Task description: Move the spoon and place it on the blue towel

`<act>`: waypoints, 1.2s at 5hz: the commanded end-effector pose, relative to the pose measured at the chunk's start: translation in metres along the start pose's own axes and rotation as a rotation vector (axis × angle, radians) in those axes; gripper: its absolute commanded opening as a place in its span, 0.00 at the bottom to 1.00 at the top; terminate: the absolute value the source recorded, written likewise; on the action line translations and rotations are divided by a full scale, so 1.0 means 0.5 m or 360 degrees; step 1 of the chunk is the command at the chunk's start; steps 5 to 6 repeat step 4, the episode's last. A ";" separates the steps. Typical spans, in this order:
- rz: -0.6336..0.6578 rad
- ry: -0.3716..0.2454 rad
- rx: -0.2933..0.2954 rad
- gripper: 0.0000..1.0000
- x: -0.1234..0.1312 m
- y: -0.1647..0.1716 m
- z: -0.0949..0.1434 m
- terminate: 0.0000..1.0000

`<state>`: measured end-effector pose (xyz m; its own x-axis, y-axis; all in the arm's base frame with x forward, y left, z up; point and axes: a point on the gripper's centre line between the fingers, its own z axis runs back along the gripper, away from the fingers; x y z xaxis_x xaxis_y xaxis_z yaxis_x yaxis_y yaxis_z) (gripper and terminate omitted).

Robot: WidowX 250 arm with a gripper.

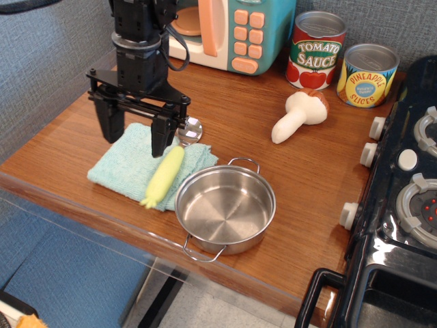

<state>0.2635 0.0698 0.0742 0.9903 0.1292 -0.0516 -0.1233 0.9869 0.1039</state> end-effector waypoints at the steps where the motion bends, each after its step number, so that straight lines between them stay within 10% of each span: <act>1: 0.0012 -0.0087 -0.0007 1.00 -0.016 0.008 0.032 0.00; 3: 0.0012 -0.0087 -0.0007 1.00 -0.016 0.008 0.032 0.00; 4: 0.0012 -0.0087 -0.0007 1.00 -0.016 0.008 0.032 1.00; 6: 0.0012 -0.0087 -0.0007 1.00 -0.016 0.008 0.032 1.00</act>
